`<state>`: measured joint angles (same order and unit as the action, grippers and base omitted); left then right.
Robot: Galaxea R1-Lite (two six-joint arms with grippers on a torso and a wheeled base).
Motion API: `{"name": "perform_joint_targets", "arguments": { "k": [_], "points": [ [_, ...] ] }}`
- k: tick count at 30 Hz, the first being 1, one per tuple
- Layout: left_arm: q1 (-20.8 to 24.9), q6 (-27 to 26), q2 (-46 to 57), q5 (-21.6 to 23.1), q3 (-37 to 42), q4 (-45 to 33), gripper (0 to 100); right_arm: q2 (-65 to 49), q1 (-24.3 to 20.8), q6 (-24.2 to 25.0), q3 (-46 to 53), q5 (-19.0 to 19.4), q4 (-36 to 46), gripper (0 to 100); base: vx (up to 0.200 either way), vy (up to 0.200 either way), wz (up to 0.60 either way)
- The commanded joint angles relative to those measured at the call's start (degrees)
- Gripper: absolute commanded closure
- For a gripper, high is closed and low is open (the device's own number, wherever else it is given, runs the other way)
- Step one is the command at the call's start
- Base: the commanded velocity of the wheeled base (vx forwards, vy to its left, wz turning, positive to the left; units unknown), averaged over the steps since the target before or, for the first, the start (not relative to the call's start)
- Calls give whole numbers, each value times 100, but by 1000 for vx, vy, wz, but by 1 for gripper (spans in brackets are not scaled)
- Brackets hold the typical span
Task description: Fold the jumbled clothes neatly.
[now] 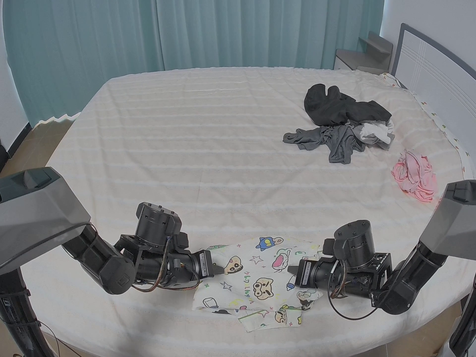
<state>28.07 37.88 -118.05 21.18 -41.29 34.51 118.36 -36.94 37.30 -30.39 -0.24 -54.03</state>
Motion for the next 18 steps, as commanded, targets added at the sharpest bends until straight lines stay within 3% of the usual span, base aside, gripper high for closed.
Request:
{"name": "perform_joint_targets", "arguments": {
  "k": [1, 8, 9, 10, 11, 18],
  "points": [
    [-4, 0, -95, -8, 16, 3, 100, 205, -24, 5, 33, -2, -2, 100, 0, 0, 0],
    [14, 0, -174, -26, 95, 3, 100, 355, -50, -4, 60, -2, -2, 100, 0, 0, 0],
    [31, 0, -165, -78, 130, -6, 100, 381, -50, -4, 60, -2, -2, 0, 0, 0, 0],
    [84, 0, -174, -193, 183, 3, 100, 407, -59, -13, 68, -11, -2, 0, 0, 0, 0],
    [110, 0, -183, -263, 200, 3, 0, 407, -59, -21, 68, -11, -2, 0, 0, 0, 0],
    [40, -17, -288, -430, 358, -6, 0, 319, -24, -21, 350, -107, -11, 0, 0, 0, 0]
  ]
}}
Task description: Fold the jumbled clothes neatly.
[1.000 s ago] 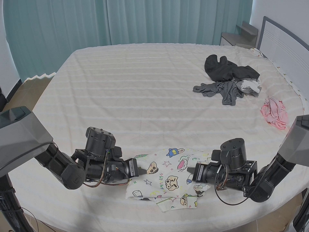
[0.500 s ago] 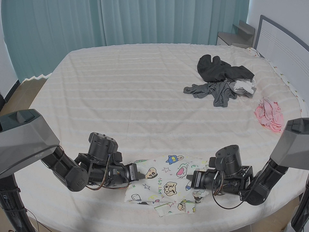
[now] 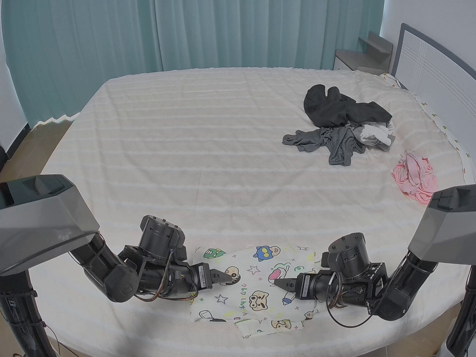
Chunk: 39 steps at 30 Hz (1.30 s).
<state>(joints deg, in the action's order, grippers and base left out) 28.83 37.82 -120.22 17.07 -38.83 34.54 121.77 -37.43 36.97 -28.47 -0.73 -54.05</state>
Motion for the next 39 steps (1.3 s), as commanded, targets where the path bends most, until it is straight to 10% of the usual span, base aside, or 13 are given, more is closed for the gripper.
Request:
{"name": "perform_joint_targets", "arguments": {
  "k": [1, 15, 28, 36, 39],
  "points": [
    [-44, -20, -71, -46, 156, -17, 0, -31, 34, 12, 219, -85, 0, 0, 0, 0, 0],
    [-282, -538, -45, -432, 1035, 9, 0, -206, 60, 354, 1054, -683, -88, 0, 0, 0, 0],
    [-1029, 121, 3075, -476, 1782, -8, 0, -3371, 244, 398, 2266, -1869, -352, 0, 0, 0, 0],
    [-993, -11, 6160, -2744, 2011, -931, 0, -6403, 763, -1412, 2838, -3733, 501, 0, 0, 0, 0],
    [-993, -204, 6907, -3368, 2019, -1546, 0, -7352, 1493, -1702, 2847, -3733, 1239, 0, 0, 0, 0]
  ]
}}
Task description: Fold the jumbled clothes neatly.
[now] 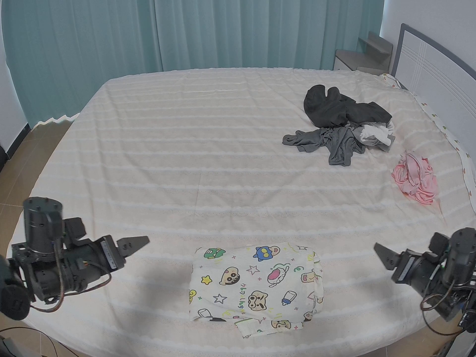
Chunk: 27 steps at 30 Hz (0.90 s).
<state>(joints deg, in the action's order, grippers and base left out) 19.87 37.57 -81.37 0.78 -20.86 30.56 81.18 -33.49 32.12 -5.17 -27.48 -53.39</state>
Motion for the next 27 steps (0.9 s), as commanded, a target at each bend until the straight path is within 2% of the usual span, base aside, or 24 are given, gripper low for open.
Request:
{"name": "perform_joint_targets", "arguments": {
  "k": [1, 2, 4, 6, 9, 12, 16, 18, 19, 20, 21, 22, 24, 25, 26, 27],
  "points": [
    [-97, -189, 3066, -1766, 223, -1184, 0, -3345, 1125, -1235, 517, -1058, 1226, 0, 0, 0, 0],
    [-97, -329, 3549, -2100, 223, -1597, 0, -4101, 1415, -1472, 499, -1049, 1780, 0, 0, 0, 0],
    [-106, -479, 4042, -2363, 240, -1966, 0, -4857, 1626, -1832, 517, -1040, 2298, 0, 0, 0, 0],
    [-141, -575, 4376, -2495, 258, -2221, 0, -5235, 1776, -1947, 517, -1040, 2597, 0, 0, 0, 0],
    [-344, -751, 5193, -3040, 284, -3021, 0, -5885, 2241, -1991, 517, -882, 3142, 0, 0, 0, 0],
    [-458, -1410, 5852, -3506, 302, -3513, 0, -6351, 2681, -2149, 517, -583, 3441, 0, 0, 0, 0],
    [-554, -2008, 6696, -3550, 644, -3619, 0, -7212, 3322, -2676, 517, -12, 4065, 0, 0, 0, 0],
    [-704, -2298, 7047, -3532, 934, -3566, 0, -7713, 3577, -3080, 517, 392, 4399, 0, 0, 0, 0],
    [-730, -2404, 7232, -3523, 1040, -3566, 0, -7749, 3568, -3159, 517, 577, 4469, 0, 0, 0, 0],
    [-730, -2404, 7232, -3523, 1040, -3566, 0, -7749, 3568, -3159, 517, 577, 4469, 0, 0, 0, 0],
    [-730, -2641, 7540, -3488, 1242, -3557, 0, -7731, 3542, -3080, 517, 946, 4531, 0, 0, 0, 0],
    [-730, -2676, 7566, -3488, 1295, -3557, 0, -7731, 3533, -3045, 517, 1025, 4592, 0, 0, 0, 0],
    [-730, -2729, 7566, -3383, 1611, -3434, 0, -8091, 3366, -2905, 517, 1948, 5041, 0, 0, 0, 0],
    [-730, -2729, 7566, -3383, 1611, -3434, 0, -8091, 3366, -2905, 517, 1948, 5041, 0, 0, 0, 0],
    [-730, -2764, 7566, -3119, 1849, -3329, 0, -8118, 3322, -2834, 473, 2519, 5234, 0, 0, 0, 0],
    [-721, -2764, 7566, -2644, 1945, -3179, 0, -8100, 3331, -2869, 473, 2598, 5225, 0, 0, 0, 0]
  ]
}}
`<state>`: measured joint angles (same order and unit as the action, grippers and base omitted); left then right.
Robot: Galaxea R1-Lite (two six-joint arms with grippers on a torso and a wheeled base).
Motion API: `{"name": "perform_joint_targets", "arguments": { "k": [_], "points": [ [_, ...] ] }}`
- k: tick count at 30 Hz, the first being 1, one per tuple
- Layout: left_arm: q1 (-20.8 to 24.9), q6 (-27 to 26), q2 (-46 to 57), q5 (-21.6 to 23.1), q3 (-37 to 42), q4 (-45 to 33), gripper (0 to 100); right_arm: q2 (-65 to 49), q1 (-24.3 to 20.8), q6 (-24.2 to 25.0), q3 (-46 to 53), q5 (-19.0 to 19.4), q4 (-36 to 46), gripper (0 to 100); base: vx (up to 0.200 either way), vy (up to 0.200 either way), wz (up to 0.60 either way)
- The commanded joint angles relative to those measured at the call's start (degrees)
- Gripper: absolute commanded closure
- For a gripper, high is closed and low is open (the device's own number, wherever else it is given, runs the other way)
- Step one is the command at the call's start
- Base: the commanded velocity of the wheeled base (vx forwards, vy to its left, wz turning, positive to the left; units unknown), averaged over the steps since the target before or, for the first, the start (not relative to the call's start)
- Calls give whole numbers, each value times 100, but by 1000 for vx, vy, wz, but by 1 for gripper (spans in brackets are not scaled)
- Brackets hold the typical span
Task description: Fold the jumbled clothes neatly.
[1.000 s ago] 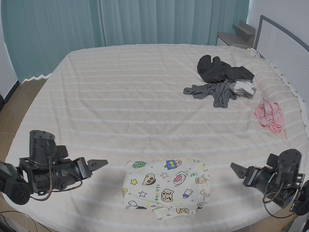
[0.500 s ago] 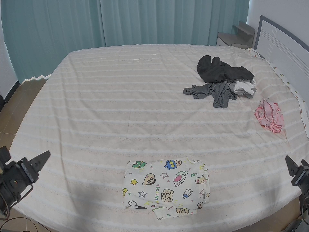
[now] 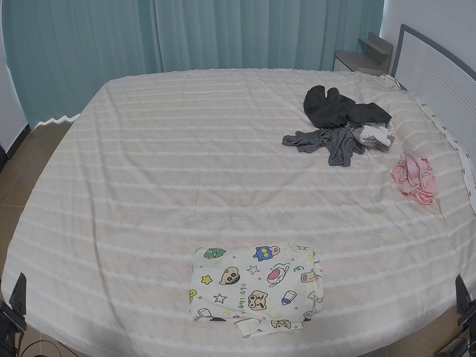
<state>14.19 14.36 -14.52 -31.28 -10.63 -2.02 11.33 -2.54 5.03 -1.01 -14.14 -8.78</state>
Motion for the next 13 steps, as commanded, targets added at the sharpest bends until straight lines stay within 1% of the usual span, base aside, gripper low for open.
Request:
{"name": "perform_joint_targets", "arguments": {
  "k": [1, 2, 3, 4, 5, 7, 9, 10, 11, 13],
  "points": [
    [-153, -408, 872, 1168, 958, 194, 0, -1115, 236, -275, 66, 1256, 755, 0, 0, 0, 0],
    [-153, -408, 872, 1168, 958, 194, 0, -1115, 236, -275, 66, 1256, 755, 0, 0, 0, 0],
    [-153, -487, 863, 2399, 975, 246, 0, -1115, 262, -653, 101, 1476, 843, 0, 0, 0, 0],
    [-118, -575, 872, 2592, 966, 211, 0, -1115, 262, -750, 101, 1616, 843, 0, 0, 0, 0],
    [-30, -671, 872, 2662, 958, 202, 0, -1097, 271, -785, 92, 1634, 851, 0, 0, 0, 0],
    [75, -830, 863, 2706, 966, 211, 0, -1115, 262, -706, 101, 1607, 843, 0, 0, 0, 0],
    [49, -979, 881, 2662, 993, 211, 0, -1124, 262, -600, 101, 1599, 851, 0, 0, 0, 0],
    [40, -1164, 889, 2689, 1001, 229, 0, -1124, 262, -477, 101, 1555, 843, 0, 0, 0, 0],
    [40, -1234, 889, 2689, 1001, 229, 0, -1124, 262, -416, 101, 1484, 843, 0, 0, 0, 0],
    [22, -1216, 881, 2715, 1001, 220, 0, -1124, 262, -398, 101, 1440, 851, 0, 0, 0, 0]
  ]
}}
